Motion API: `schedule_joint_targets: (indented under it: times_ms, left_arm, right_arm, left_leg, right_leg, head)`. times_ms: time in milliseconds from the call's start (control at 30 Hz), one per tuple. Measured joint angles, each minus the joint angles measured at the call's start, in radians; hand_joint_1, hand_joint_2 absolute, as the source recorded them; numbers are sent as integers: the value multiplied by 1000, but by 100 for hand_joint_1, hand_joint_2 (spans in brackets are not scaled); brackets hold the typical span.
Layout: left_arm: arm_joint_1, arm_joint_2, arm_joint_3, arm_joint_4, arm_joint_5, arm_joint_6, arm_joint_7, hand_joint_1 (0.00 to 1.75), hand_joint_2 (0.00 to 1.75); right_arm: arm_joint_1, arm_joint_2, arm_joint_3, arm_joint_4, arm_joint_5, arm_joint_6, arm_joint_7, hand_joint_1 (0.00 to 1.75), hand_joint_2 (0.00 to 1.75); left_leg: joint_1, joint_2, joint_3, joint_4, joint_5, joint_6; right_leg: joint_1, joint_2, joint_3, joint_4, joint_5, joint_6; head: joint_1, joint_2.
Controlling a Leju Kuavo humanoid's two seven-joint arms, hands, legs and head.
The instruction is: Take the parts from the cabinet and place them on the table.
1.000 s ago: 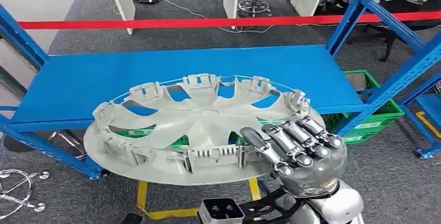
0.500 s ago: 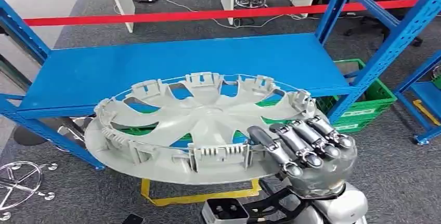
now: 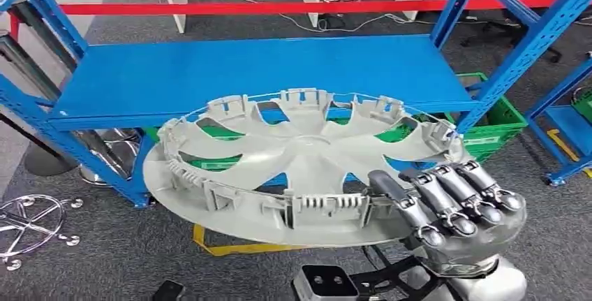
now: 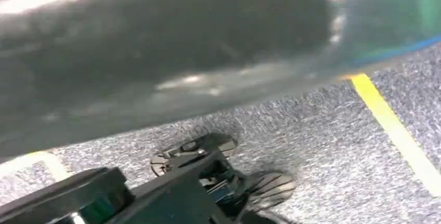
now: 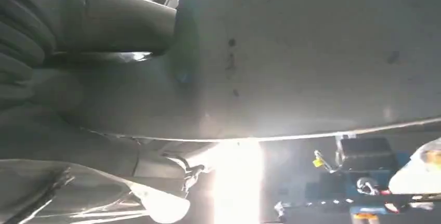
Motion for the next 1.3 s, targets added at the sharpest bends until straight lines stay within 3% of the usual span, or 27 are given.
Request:
schedule_joint_targets:
  times_ms: [67,100,133,167,233,267,300,400,433,500,533,567,600,633,667,733,800,933,967,1000,1067,1100,1133,1167,1233,1267,1300]
  left_arm:
    - [-6,0,0,-1,-3,0,-3,0,0]
    - [-9,0,0,-2,-5,0,-3,0,0]
    - [-10,0,0,-3,-6,0,-4,0,0]
    - [-12,0,0,-4,-8,0,-4,0,0]
    - [-16,-1,-2,-4,-11,0,-4,0,0]
    - [-18,-1,-2,-4,-13,0,-4,0,0]
    - [-21,-2,-2,-6,-14,0,-5,0,0]
    - [-22,-3,-3,-6,-19,0,-2,0,0]
    - [-21,-2,-3,-6,-22,0,-1,0,0]
    - [-21,-3,-5,-6,-27,-1,5,0,0]
    - [-21,-3,-5,-6,-27,-1,7,0,0]
    - [-20,-3,-5,-6,-27,-1,8,0,0]
    - [-20,-3,-5,-6,-27,0,10,0,0]
    - [-18,-3,-5,-6,-27,0,13,0,0]
    - [-17,-3,-5,-6,-26,0,15,0,0]
    - [-17,-3,-5,-6,-24,0,16,0,0]
    - [-20,-4,-5,-7,-24,0,16,0,0]
    - [-13,-7,-5,-7,-24,0,19,0,0]
    - [-13,-8,-5,-7,-22,0,19,0,0]
    - [-13,-11,-4,-7,-21,-1,20,0,0]
    - [-10,-13,-4,-7,-21,-3,21,0,0]
    - [-7,-14,-4,-7,-20,-3,22,0,0]
    - [-3,-15,-4,-7,-21,-3,22,0,0]
    - [0,-17,-4,-7,-21,-3,22,0,0]
    - [4,-19,-4,-7,-21,-3,23,0,0]
    - [4,-21,-4,-7,-21,-3,24,0,0]
    - [7,-23,-4,-7,-21,-3,26,0,0]
  right_arm:
    - [5,0,-5,0,0,0,1,175,175]
    - [11,1,-8,0,0,0,5,175,175]
    - [16,2,-12,0,0,0,10,175,175]
    - [20,2,-14,0,0,0,12,175,175]
    - [23,5,-18,0,0,0,13,175,175]
    - [23,5,-19,0,0,0,14,175,175]
    - [24,8,-20,-2,0,0,15,175,175]
    - [30,9,-28,-5,1,0,15,175,175]
    - [32,10,-31,-5,0,0,15,175,175]
    - [36,12,-36,-7,0,0,18,175,175]
    - [37,13,-40,-8,1,0,18,175,175]
    - [39,13,-43,-8,1,0,18,175,175]
    - [41,13,-45,-8,1,0,19,175,175]
    - [47,13,-48,-8,1,0,20,175,175]
    - [52,16,-50,-8,1,0,21,175,175]
    - [55,17,-55,-9,1,0,21,175,175]
    - [57,18,-58,-16,1,0,22,175,175]
    - [61,19,-60,-19,1,0,23,175,175]
    - [65,19,-61,-19,1,0,23,175,175]
    - [68,19,-61,-19,0,0,23,175,175]
    - [72,19,-61,-19,0,0,23,175,175]
    - [78,19,-61,-19,0,0,24,175,175]
    - [83,19,-61,-19,0,0,24,175,175]
    - [87,21,-62,-20,0,0,24,175,175]
    - [90,21,-62,-21,0,0,24,175,175]
    - [92,22,-62,-23,0,0,27,175,175]
    - [94,24,-62,-29,1,0,31,175,175]
  left_leg:
    - [-6,2,-26,3,18,5]
    - [-8,4,-40,6,27,6]
    - [-10,4,-55,10,34,6]
    - [-12,4,-68,15,41,5]
    - [-14,3,-88,23,51,1]
    - [-15,3,-95,27,56,-4]
    - [-18,3,-101,31,64,-9]
    - [-15,2,-115,26,96,-23]
    - [-15,1,-124,30,84,-28]
    - [-11,0,-147,104,-8,-45]
    - [-6,0,-168,188,-70,-52]
    - [-4,0,-184,265,-110,-56]
    - [-3,0,-191,318,-126,-59]
    - [0,0,-182,341,-113,-62]
    - [3,0,-153,316,-79,-64]
    - [6,0,-55,179,-14,-64]
    - [1,-3,25,43,-47,-54]
    - [-3,-2,-2,26,-26,-19]
    - [1,3,-11,25,-13,-9]
    - [1,3,-25,25,-3,0]
    - [-2,4,-54,25,21,5]
    - [-4,5,-70,26,34,6]
    - [-5,6,-86,27,45,5]
    - [-6,8,-102,28,58,4]
    - [-7,8,-132,31,80,-1]
    - [-7,6,-137,35,90,-5]
    - [-12,3,-145,39,98,-11]
  right_leg:
    - [0,3,-35,156,-84,2]
    - [0,3,-38,202,-88,2]
    - [0,3,-19,201,-65,1]
    - [0,3,19,160,-29,-2]
    - [2,3,131,3,24,-13]
    - [6,5,176,-76,-1,-20]
    - [8,5,208,-124,-9,-20]
    - [12,6,195,-132,3,-23]
    - [-1,-2,183,-144,17,-36]
    - [1,-4,173,-141,32,-50]
    - [3,-7,160,-138,39,-53]
    - [4,-8,147,-132,46,-55]
    - [4,-9,135,-126,52,-55]
    - [4,-10,115,-117,59,-54]
    - [4,-10,99,-108,65,-53]
    - [3,-8,68,-91,75,-47]
    - [7,-8,49,-77,84,-35]
    - [6,-8,33,-87,126,-5]
    - [2,-5,21,-73,88,-2]
    - [2,-2,2,-31,26,0]
    - [2,2,-25,121,-92,2]
    - [2,2,-33,190,-115,3]
    - [2,2,-27,224,-104,2]
    - [2,2,-3,220,-66,1]
    - [3,2,95,111,11,-4]
    - [3,4,166,16,9,-9]
    - [7,4,255,-106,-34,-12]
  head:
    - [0,0]
    - [0,0]
    - [1,0]
    - [0,0]
    - [0,0]
    - [0,0]
    - [-1,0]
    - [0,0]
    - [0,0]
    - [-11,0]
    - [-10,0]
    - [-11,0]
    - [-11,0]
    - [-11,0]
    - [-11,0]
    - [-11,0]
    - [-11,0]
    - [-10,0]
    - [-9,0]
    - [-4,0]
    - [-3,0]
    - [-3,0]
    - [-3,0]
    - [-3,0]
    - [-3,0]
    - [-3,0]
    - [0,0]
